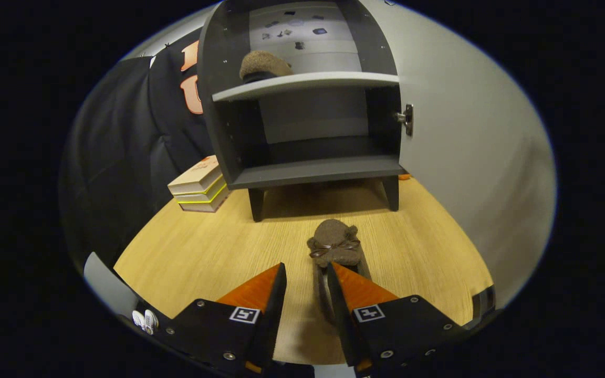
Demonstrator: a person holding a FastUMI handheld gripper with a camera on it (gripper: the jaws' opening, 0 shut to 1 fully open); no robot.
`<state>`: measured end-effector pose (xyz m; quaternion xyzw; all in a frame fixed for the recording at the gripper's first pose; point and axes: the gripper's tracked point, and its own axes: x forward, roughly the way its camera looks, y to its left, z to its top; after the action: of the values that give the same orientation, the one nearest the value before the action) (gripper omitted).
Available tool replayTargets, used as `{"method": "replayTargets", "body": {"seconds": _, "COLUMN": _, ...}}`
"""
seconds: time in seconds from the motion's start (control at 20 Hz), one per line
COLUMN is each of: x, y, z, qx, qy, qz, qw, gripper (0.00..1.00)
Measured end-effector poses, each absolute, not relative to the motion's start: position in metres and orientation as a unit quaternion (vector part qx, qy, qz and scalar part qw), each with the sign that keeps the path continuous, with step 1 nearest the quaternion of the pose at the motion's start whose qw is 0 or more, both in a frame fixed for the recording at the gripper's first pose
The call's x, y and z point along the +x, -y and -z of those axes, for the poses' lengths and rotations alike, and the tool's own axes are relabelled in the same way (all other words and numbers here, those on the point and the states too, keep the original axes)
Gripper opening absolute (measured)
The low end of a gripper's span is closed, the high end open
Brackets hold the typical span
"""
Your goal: Open the shoe cabinet door, grab the shoes and put them into the shoe cabinet, then close the shoe cabinet door.
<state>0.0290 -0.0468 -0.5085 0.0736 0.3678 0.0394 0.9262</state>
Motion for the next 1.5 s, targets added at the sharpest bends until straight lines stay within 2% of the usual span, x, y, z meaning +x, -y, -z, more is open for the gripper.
{"method": "replayTargets", "body": {"seconds": 0.3, "x": 0.040, "y": 0.042, "z": 0.570, "qx": 0.041, "qy": -0.392, "qz": -0.042, "qw": 0.918, "gripper": 0.50}}
{"method": "replayTargets", "body": {"seconds": 0.55, "x": 0.068, "y": 0.037, "z": 0.591, "qx": 0.027, "qy": -0.380, "qz": -0.030, "qw": 0.924, "gripper": 0.43}}
{"method": "replayTargets", "body": {"seconds": 0.75, "x": 0.086, "y": 0.041, "z": 0.600, "qx": 0.035, "qy": -0.377, "qz": -0.012, "qw": 0.926, "gripper": 0.29}}
{"method": "replayTargets", "body": {"seconds": 0.8, "x": 0.089, "y": 0.039, "z": 0.600, "qx": 0.038, "qy": -0.379, "qz": -0.014, "qw": 0.924, "gripper": 0.18}}
{"method": "replayTargets", "body": {"seconds": 0.9, "x": 0.093, "y": 0.039, "z": 0.595, "qx": 0.044, "qy": -0.389, "qz": -0.015, "qw": 0.920, "gripper": 0.09}}
{"method": "replayTargets", "body": {"seconds": 1.2, "x": 0.125, "y": 0.053, "z": 0.515, "qx": 0.061, "qy": -0.352, "qz": -0.011, "qw": 0.934, "gripper": 0.07}}
{"method": "replayTargets", "body": {"seconds": 1.5, "x": 0.156, "y": 0.069, "z": 0.367, "qx": 0.036, "qy": -0.280, "qz": 0.013, "qw": 0.959, "gripper": 0.07}}
